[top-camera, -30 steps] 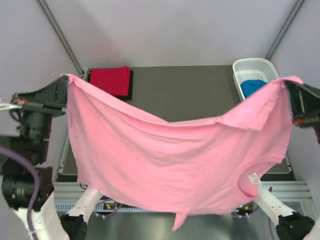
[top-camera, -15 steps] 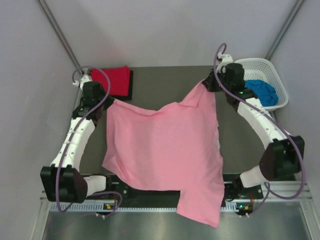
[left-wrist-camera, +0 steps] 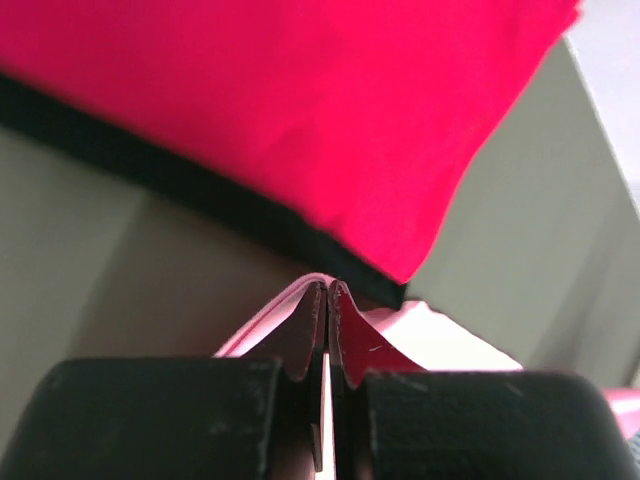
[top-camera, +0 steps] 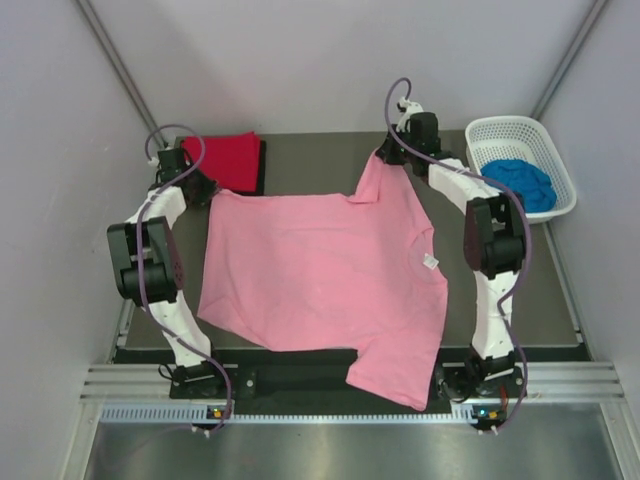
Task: Fold and stack the t-shirts
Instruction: Flatten the tshirt out
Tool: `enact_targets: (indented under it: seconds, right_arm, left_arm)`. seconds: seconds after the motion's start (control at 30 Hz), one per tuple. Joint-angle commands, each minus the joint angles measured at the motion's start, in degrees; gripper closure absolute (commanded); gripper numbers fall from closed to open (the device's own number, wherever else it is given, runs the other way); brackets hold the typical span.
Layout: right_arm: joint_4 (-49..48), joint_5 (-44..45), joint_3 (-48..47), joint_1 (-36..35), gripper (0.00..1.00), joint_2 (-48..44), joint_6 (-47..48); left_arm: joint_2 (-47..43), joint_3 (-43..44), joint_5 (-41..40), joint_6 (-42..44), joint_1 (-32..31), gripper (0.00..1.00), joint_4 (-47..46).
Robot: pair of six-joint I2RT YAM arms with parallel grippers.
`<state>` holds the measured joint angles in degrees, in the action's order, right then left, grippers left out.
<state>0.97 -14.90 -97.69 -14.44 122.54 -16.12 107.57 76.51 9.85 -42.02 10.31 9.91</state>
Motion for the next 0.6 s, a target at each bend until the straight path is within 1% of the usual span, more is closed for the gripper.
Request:
enact_targets:
  seconds: [0.0, 0.1, 0.23, 0.33, 0.47, 0.5, 0.57]
  right_arm:
    - [-1.1, 3.2, -7.9, 0.8, 0.97, 1.7, -1.4]
    - [-1.1, 4.5, -8.2, 1.6, 0.97, 1.8, -3.2]
    - [2.0, 4.0, -7.7, 3.3, 0.97, 0.3, -5.5]
    - [1.6, 2.9, -2.1, 4.1, 0.97, -3.2, -7.3]
    - [1.2, 1.6, 3.5, 4.4, 0.96, -8.1, -8.0]
    - [1.5, 1.6, 4.3, 4.5, 0.95, -9.0, -8.4]
    - [1.9, 1.2, 7.1, 5.0, 0.95, -12.1, -9.0]
  left_arm:
    - [2.0, 5.7, 6.0, 1.0, 0.2, 1.00, -3.9]
    - [2.6, 6.5, 6.4, 2.1, 0.7, 1.00, -2.9]
    - [2.7, 7.2, 6.4, 3.5, 1.7, 1.00, 0.4]
    - [2.0, 6.9, 6.9, 6.2, 1.9, 1.00, 4.0]
    - [0.5, 7.3, 5.5, 10.1, 2.2, 1.00, 9.0]
    - [-0.4, 7.1, 4.8, 10.6, 2.2, 1.00, 9.6]
    - [-1.3, 6.6, 3.9, 11.4, 2.4, 1.00, 10.3]
